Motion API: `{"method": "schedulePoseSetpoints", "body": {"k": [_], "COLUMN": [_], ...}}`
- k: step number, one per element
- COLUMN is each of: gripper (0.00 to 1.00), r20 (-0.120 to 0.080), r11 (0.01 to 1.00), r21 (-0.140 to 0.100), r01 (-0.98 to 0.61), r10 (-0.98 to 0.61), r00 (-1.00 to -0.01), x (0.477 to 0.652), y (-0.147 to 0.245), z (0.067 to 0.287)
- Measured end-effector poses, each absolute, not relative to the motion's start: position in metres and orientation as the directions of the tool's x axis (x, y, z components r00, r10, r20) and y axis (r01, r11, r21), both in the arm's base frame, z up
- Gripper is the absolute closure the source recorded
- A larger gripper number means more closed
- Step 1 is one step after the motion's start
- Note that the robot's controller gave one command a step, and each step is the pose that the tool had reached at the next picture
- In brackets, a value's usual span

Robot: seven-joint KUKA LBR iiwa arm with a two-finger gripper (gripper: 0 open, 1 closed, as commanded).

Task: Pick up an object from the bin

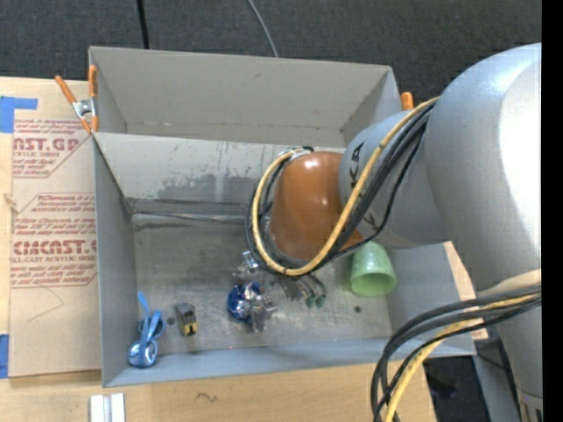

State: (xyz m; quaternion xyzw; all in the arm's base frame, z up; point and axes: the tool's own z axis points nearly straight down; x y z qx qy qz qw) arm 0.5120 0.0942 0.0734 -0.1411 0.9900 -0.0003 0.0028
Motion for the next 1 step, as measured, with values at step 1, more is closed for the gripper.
{"method": "schedulePoseSetpoints", "body": {"k": [1], "gripper": [1.0], "r20": [-0.009], "r11": [0.901], "r21": [-0.001], "r01": [-0.434], "r10": [-0.434], "r00": [-0.901], "x": [0.4922], "y": [0.1084], "z": [0.2261]}}
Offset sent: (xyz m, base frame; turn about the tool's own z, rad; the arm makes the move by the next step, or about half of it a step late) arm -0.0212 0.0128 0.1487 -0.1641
